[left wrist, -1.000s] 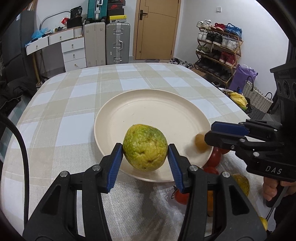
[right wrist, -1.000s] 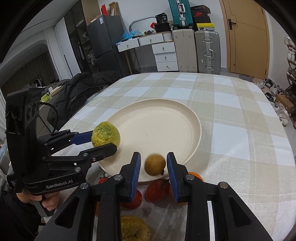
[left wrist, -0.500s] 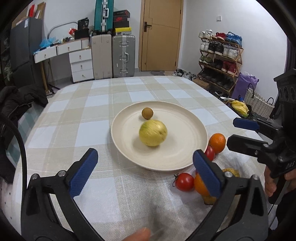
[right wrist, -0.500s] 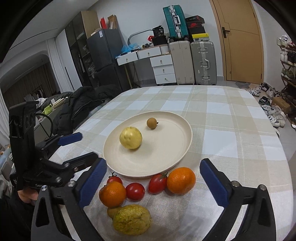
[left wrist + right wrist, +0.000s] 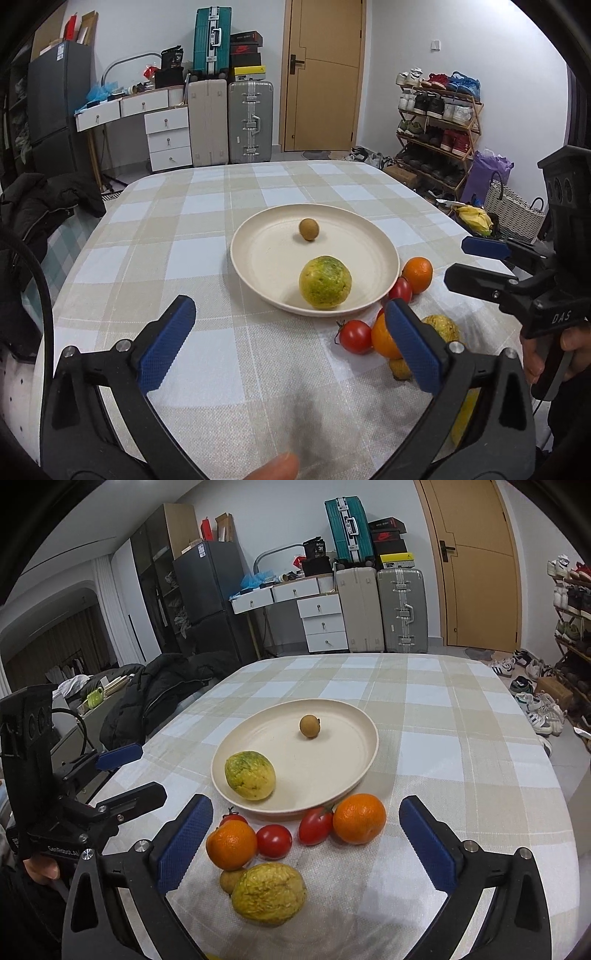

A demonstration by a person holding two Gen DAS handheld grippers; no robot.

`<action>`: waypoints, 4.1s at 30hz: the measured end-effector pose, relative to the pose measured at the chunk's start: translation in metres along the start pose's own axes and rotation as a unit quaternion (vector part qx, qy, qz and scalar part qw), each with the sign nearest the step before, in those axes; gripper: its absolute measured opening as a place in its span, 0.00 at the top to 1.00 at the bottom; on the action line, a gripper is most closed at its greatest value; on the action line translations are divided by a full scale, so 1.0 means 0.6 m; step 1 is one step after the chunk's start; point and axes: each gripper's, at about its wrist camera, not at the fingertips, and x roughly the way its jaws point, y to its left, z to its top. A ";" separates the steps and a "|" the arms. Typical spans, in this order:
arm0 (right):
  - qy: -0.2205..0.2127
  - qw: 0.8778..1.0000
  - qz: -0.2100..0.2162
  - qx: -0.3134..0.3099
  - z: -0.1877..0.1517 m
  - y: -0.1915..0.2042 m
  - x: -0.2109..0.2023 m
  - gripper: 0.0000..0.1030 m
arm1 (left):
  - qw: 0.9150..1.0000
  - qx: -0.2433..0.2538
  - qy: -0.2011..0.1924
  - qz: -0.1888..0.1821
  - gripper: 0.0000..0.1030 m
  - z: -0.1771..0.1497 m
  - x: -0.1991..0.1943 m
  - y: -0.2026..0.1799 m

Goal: Organize fruits
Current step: 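Lower both fruits onto the plate and open both grippers, then move the left gripper toward the large yellow fruit on the table, then close the left gripper around the large yellow fruit and lift it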

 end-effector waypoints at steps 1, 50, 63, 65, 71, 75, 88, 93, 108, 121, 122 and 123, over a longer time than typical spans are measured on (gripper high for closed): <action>-0.001 1.000 0.000 0.001 -0.001 0.001 -0.002 0.00 | 1.000 0.000 0.000 0.002 0.01 -0.003 -0.003 0.000; 0.012 1.000 -0.008 -0.012 -0.132 0.067 -0.100 0.00 | 1.000 0.010 0.021 -0.016 0.01 -0.117 -0.080 -0.044; 0.042 0.999 0.019 -0.021 -0.150 0.084 -0.093 0.00 | 0.999 0.015 0.029 -0.019 0.01 -0.129 -0.078 -0.049; 0.038 0.999 0.021 -0.014 -0.150 0.080 -0.097 0.00 | 0.999 0.013 0.031 -0.023 0.01 -0.129 -0.078 -0.050; 0.017 1.000 0.002 0.011 -0.142 0.056 -0.112 0.00 | 0.999 0.025 0.029 -0.038 0.01 -0.131 -0.086 -0.069; 0.005 1.000 -0.018 0.023 -0.140 0.041 -0.123 0.00 | 0.998 0.033 0.029 -0.054 0.01 -0.131 -0.095 -0.088; -0.003 0.996 -0.067 0.053 -0.144 -0.001 -0.134 0.00 | 0.990 0.069 0.055 -0.110 0.01 -0.147 -0.096 -0.159; 0.006 0.996 -0.075 0.051 -0.146 -0.003 -0.130 0.00 | 0.988 0.070 0.071 -0.116 0.01 -0.150 -0.076 -0.175; 0.020 0.997 -0.062 0.044 -0.161 -0.009 -0.133 0.00 | 0.980 0.086 0.089 -0.154 0.32 -0.146 -0.039 -0.200; 0.028 0.997 -0.057 0.041 -0.163 -0.006 -0.120 0.00 | 0.979 0.094 0.073 -0.163 0.51 -0.146 -0.053 -0.185; 0.029 0.997 -0.056 0.041 -0.163 -0.005 -0.118 0.00 | 0.981 0.092 0.068 -0.158 0.51 -0.144 -0.055 -0.179; 0.029 0.997 -0.055 0.040 -0.164 -0.004 -0.117 0.00 | 0.982 0.090 0.062 -0.151 0.51 -0.140 -0.056 -0.173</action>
